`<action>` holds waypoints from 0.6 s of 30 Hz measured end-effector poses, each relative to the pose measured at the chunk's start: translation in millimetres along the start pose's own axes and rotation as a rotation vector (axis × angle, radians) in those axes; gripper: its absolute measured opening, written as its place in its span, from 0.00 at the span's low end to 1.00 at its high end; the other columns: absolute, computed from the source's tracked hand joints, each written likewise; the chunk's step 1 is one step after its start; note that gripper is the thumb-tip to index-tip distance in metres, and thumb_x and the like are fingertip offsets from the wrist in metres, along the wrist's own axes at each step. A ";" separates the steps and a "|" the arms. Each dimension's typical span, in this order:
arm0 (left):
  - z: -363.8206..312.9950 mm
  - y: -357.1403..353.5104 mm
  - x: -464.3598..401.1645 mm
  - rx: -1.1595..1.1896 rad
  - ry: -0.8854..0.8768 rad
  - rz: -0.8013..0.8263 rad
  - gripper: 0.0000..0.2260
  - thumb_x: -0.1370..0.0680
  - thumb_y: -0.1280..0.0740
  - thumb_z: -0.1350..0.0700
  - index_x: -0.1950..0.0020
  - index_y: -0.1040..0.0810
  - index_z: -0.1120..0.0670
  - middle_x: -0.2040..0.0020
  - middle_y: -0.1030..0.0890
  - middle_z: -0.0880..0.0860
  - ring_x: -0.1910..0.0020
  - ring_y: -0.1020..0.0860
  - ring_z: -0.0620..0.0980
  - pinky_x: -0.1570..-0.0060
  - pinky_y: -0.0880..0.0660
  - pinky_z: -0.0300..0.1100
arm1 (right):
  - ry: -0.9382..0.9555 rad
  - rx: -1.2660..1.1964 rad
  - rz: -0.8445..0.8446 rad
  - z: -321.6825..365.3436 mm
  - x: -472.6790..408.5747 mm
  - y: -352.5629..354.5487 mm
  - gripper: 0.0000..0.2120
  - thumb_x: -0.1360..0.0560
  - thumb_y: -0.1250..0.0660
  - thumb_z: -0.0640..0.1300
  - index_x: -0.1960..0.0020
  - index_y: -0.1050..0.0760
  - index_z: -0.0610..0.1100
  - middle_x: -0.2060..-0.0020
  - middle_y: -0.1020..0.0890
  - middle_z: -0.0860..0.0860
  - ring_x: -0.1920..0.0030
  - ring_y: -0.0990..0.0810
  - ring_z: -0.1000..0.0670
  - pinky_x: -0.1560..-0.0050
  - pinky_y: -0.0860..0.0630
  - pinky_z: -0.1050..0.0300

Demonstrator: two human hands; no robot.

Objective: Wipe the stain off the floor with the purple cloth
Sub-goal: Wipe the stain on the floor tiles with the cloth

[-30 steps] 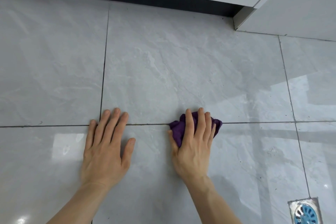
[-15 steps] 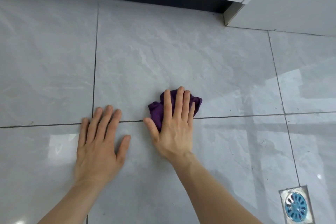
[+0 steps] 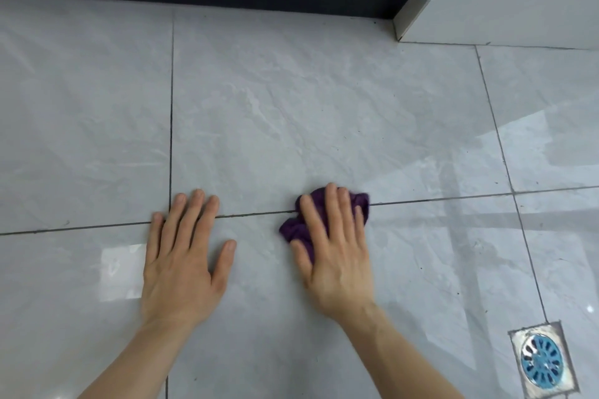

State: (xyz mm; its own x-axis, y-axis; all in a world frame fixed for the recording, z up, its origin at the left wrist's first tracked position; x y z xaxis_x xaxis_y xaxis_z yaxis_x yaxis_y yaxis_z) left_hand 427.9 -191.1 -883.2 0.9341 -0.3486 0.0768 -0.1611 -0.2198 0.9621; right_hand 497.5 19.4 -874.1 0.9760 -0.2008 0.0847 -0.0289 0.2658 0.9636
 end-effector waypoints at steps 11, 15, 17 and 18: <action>1.3 -2.3 0.3 -0.010 0.009 0.010 0.31 0.20 0.45 0.42 0.18 0.41 0.52 0.17 0.41 0.51 0.17 0.47 0.52 0.20 0.47 0.59 | -0.437 -0.035 -0.111 -65.0 18.0 7.5 0.31 0.17 0.45 0.54 0.18 0.51 0.48 0.18 0.52 0.41 0.18 0.57 0.41 0.22 0.47 0.35; 0.2 -2.2 0.2 -0.004 0.008 0.011 0.31 0.20 0.44 0.42 0.18 0.41 0.53 0.17 0.41 0.52 0.17 0.47 0.53 0.20 0.48 0.59 | -0.298 -0.065 -0.055 -10.2 42.0 -8.3 0.31 0.18 0.42 0.53 0.19 0.47 0.46 0.19 0.50 0.39 0.18 0.55 0.38 0.22 0.47 0.33; 0.3 -1.7 0.2 0.005 0.011 0.012 0.31 0.19 0.44 0.42 0.18 0.41 0.53 0.17 0.40 0.52 0.17 0.47 0.53 0.20 0.48 0.59 | -0.116 -0.091 0.020 44.5 46.6 -23.0 0.32 0.18 0.42 0.55 0.19 0.47 0.48 0.18 0.50 0.40 0.18 0.55 0.39 0.21 0.49 0.35; 0.4 -1.8 0.0 0.011 0.013 0.013 0.31 0.19 0.44 0.43 0.18 0.40 0.53 0.17 0.40 0.52 0.17 0.47 0.53 0.20 0.48 0.59 | -0.033 -0.097 0.055 70.1 49.6 -30.0 0.32 0.18 0.42 0.56 0.18 0.48 0.49 0.18 0.50 0.41 0.18 0.55 0.40 0.21 0.50 0.37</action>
State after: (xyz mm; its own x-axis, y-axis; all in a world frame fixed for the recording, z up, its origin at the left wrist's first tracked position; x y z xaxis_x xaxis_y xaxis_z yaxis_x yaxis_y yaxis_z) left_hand 428.1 -191.1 -885.0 0.9359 -0.3397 0.0932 -0.1771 -0.2251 0.9581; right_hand 531.6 -64.7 -881.0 0.9657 -0.2139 0.1471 -0.0600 0.3674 0.9281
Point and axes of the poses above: each hand's wrist, its own x-axis away from the middle knuckle, its own y-axis out of the back of the hand, z = x × y, the point moved 10 cm from there along -x, towards the middle knuckle
